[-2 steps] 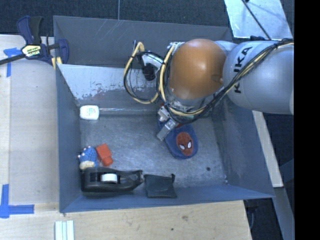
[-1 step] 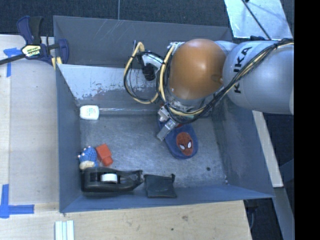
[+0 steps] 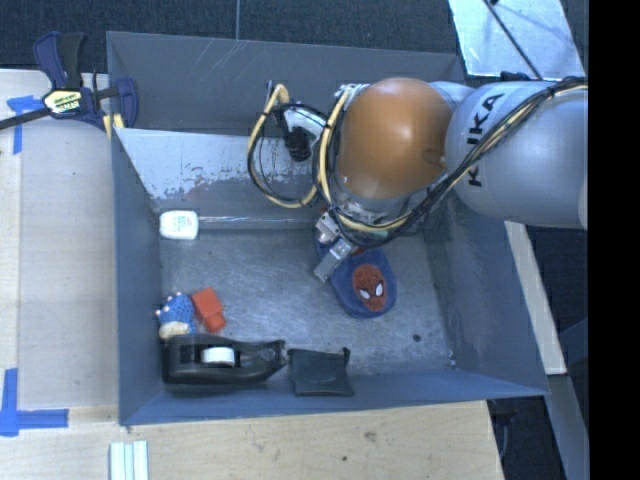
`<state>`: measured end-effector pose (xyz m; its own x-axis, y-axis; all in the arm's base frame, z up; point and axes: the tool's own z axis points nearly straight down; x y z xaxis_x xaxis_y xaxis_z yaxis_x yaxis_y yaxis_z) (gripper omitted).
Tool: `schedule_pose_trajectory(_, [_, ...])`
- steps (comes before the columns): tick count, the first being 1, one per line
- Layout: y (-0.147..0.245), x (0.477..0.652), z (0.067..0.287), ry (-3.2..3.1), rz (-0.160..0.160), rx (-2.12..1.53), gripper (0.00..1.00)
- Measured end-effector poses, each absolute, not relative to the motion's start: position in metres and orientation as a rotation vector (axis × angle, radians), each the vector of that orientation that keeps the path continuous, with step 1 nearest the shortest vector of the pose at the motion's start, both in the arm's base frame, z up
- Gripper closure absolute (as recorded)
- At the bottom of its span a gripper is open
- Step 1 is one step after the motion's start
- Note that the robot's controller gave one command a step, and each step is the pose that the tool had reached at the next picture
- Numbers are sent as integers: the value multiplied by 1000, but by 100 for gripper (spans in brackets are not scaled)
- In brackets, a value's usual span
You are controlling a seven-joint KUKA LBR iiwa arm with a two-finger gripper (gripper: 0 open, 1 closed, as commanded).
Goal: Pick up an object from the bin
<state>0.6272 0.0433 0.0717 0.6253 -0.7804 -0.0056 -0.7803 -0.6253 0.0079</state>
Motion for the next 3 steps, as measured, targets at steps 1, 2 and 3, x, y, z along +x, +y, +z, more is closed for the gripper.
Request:
schedule_pose_trajectory(1, [43,627,72,-1358,-14,2828,100])
schedule_pose_trajectory(2, [63,600,157,-1450,11,2797,100])
schedule_pose_trajectory(3, [60,604,250,-1471,11,2783,100])
